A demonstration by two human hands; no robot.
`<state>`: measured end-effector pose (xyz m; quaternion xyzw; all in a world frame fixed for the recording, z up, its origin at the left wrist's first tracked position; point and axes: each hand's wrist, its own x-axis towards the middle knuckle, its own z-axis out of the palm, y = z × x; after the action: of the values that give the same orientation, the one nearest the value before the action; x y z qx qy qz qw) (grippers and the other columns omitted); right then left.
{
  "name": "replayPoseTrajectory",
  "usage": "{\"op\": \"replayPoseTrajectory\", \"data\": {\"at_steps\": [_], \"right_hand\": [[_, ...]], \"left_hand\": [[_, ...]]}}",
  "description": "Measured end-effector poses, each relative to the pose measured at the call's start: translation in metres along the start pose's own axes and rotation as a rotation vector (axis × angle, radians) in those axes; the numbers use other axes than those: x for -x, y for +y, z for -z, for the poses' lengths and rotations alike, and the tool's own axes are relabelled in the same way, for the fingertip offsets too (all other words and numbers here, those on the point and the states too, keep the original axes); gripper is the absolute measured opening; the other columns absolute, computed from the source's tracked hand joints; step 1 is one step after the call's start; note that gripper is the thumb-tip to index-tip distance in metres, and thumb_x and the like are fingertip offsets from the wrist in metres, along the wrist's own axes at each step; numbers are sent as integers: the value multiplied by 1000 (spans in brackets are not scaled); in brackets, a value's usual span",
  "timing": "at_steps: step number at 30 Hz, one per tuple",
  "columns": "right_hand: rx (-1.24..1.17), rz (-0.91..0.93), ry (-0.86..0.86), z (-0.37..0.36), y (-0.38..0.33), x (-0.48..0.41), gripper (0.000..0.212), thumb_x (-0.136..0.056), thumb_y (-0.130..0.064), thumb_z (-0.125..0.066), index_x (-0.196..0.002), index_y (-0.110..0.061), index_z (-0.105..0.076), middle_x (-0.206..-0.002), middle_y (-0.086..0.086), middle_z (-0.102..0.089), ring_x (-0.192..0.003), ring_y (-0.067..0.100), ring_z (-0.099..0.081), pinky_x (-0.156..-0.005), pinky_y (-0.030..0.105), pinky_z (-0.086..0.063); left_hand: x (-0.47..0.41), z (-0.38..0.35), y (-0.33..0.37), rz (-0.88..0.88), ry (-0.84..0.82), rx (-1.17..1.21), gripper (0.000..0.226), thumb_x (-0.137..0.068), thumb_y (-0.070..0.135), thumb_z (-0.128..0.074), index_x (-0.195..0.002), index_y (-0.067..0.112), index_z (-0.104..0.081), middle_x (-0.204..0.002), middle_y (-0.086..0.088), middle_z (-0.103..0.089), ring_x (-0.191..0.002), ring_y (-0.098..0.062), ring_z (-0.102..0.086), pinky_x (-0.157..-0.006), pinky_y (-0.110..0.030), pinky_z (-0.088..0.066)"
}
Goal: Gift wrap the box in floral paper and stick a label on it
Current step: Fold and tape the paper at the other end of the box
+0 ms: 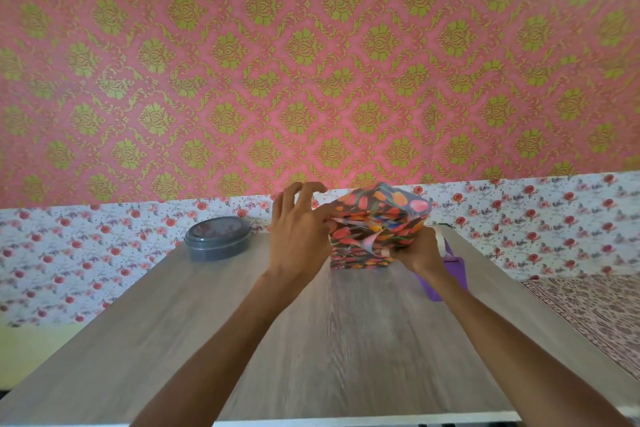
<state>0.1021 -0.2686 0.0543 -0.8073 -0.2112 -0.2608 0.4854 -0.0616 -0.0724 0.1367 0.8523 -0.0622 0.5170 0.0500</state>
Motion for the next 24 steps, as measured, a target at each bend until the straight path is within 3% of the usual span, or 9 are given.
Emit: {"op": "replayPoseTrajectory", "data": {"at_steps": [3, 5, 8, 10, 12, 15, 17, 20, 24], "right_hand": [[-3, 32, -4, -1, 0, 0, 46, -55, 0, -93, -95, 7, -73, -94, 21, -73, -94, 35, -70, -79, 31, -48], [2, 47, -9, 0, -2, 0, 48, -55, -3, -94, -97, 6, -73, -94, 19, -73, -95, 33, -69, -78, 28, -45], [-54, 47, -29, 4, -4, 2, 65, -50, -29, -93, -101, 5, -72, -96, 10, -72, -99, 25, -67, -77, 20, -46], [-43, 33, -26, 6, -5, 1, 61, -50, -18, -96, -101, 7, -72, -97, 16, -72, -99, 29, -67, -74, 14, -43], [3, 21, -21, 6, -5, -3, 53, -55, -4, -94, -101, 6, -72, -101, 22, -72, -100, 35, -68, -76, 20, -43], [24, 0, -33, 6, -3, -8, 53, -56, -6, -94, -103, 5, -71, -103, 21, -72, -102, 35, -67, -78, 27, -45], [42, -15, -49, 6, -4, -9, 53, -57, -9, -94, -103, 4, -72, -104, 21, -72, -102, 34, -67, -81, 32, -50], [42, -36, -44, 7, -7, -8, 47, -58, -6, -92, -99, 4, -73, -102, 21, -72, -100, 32, -68, -82, 34, -52], [45, -64, -51, 7, -6, -7, 45, -57, -1, -91, -97, 6, -72, -101, 21, -72, -101, 33, -67, -80, 31, -49]], "left_hand": [[-3, 2, 8, -208, -34, -103, 32, -70, 21, -78, -101, 27, -73, -127, -1, -58, -124, -31, -44, -106, -45, -31], [-5, -1, 11, -290, -46, -196, 19, -72, 23, -78, -91, 26, -76, -124, 0, -61, -122, -31, -47, -108, -46, -31], [-9, -7, 10, -291, 22, -135, 1, -74, 24, -78, -73, 24, -77, -111, 4, -65, -113, -29, -51, -102, -42, -35], [-10, -6, 12, -248, 22, 8, 10, -78, 32, -74, -72, 25, -77, -108, 5, -65, -111, -27, -50, -98, -37, -34], [-8, -4, 12, -187, 23, 109, 14, -84, 36, -69, -79, 26, -76, -114, 4, -62, -114, -27, -47, -98, -36, -31], [-6, -2, 0, -95, 0, 162, 23, -89, 45, -60, -102, 28, -70, -128, 0, -54, -124, -26, -40, -101, -38, -29], [-8, -3, -13, -124, -54, 60, 28, -85, 44, -67, -107, 28, -67, -132, -2, -52, -125, -29, -39, -102, -44, -32], [-13, -5, -24, -244, -56, -109, 23, -73, 35, -83, -90, 22, -75, -117, -4, -61, -115, -30, -46, -96, -47, -39], [-17, 7, -21, -269, 50, 33, 33, -87, 52, -59, -84, 21, -70, -109, 0, -60, -107, -23, -47, -89, -36, -36]]}}
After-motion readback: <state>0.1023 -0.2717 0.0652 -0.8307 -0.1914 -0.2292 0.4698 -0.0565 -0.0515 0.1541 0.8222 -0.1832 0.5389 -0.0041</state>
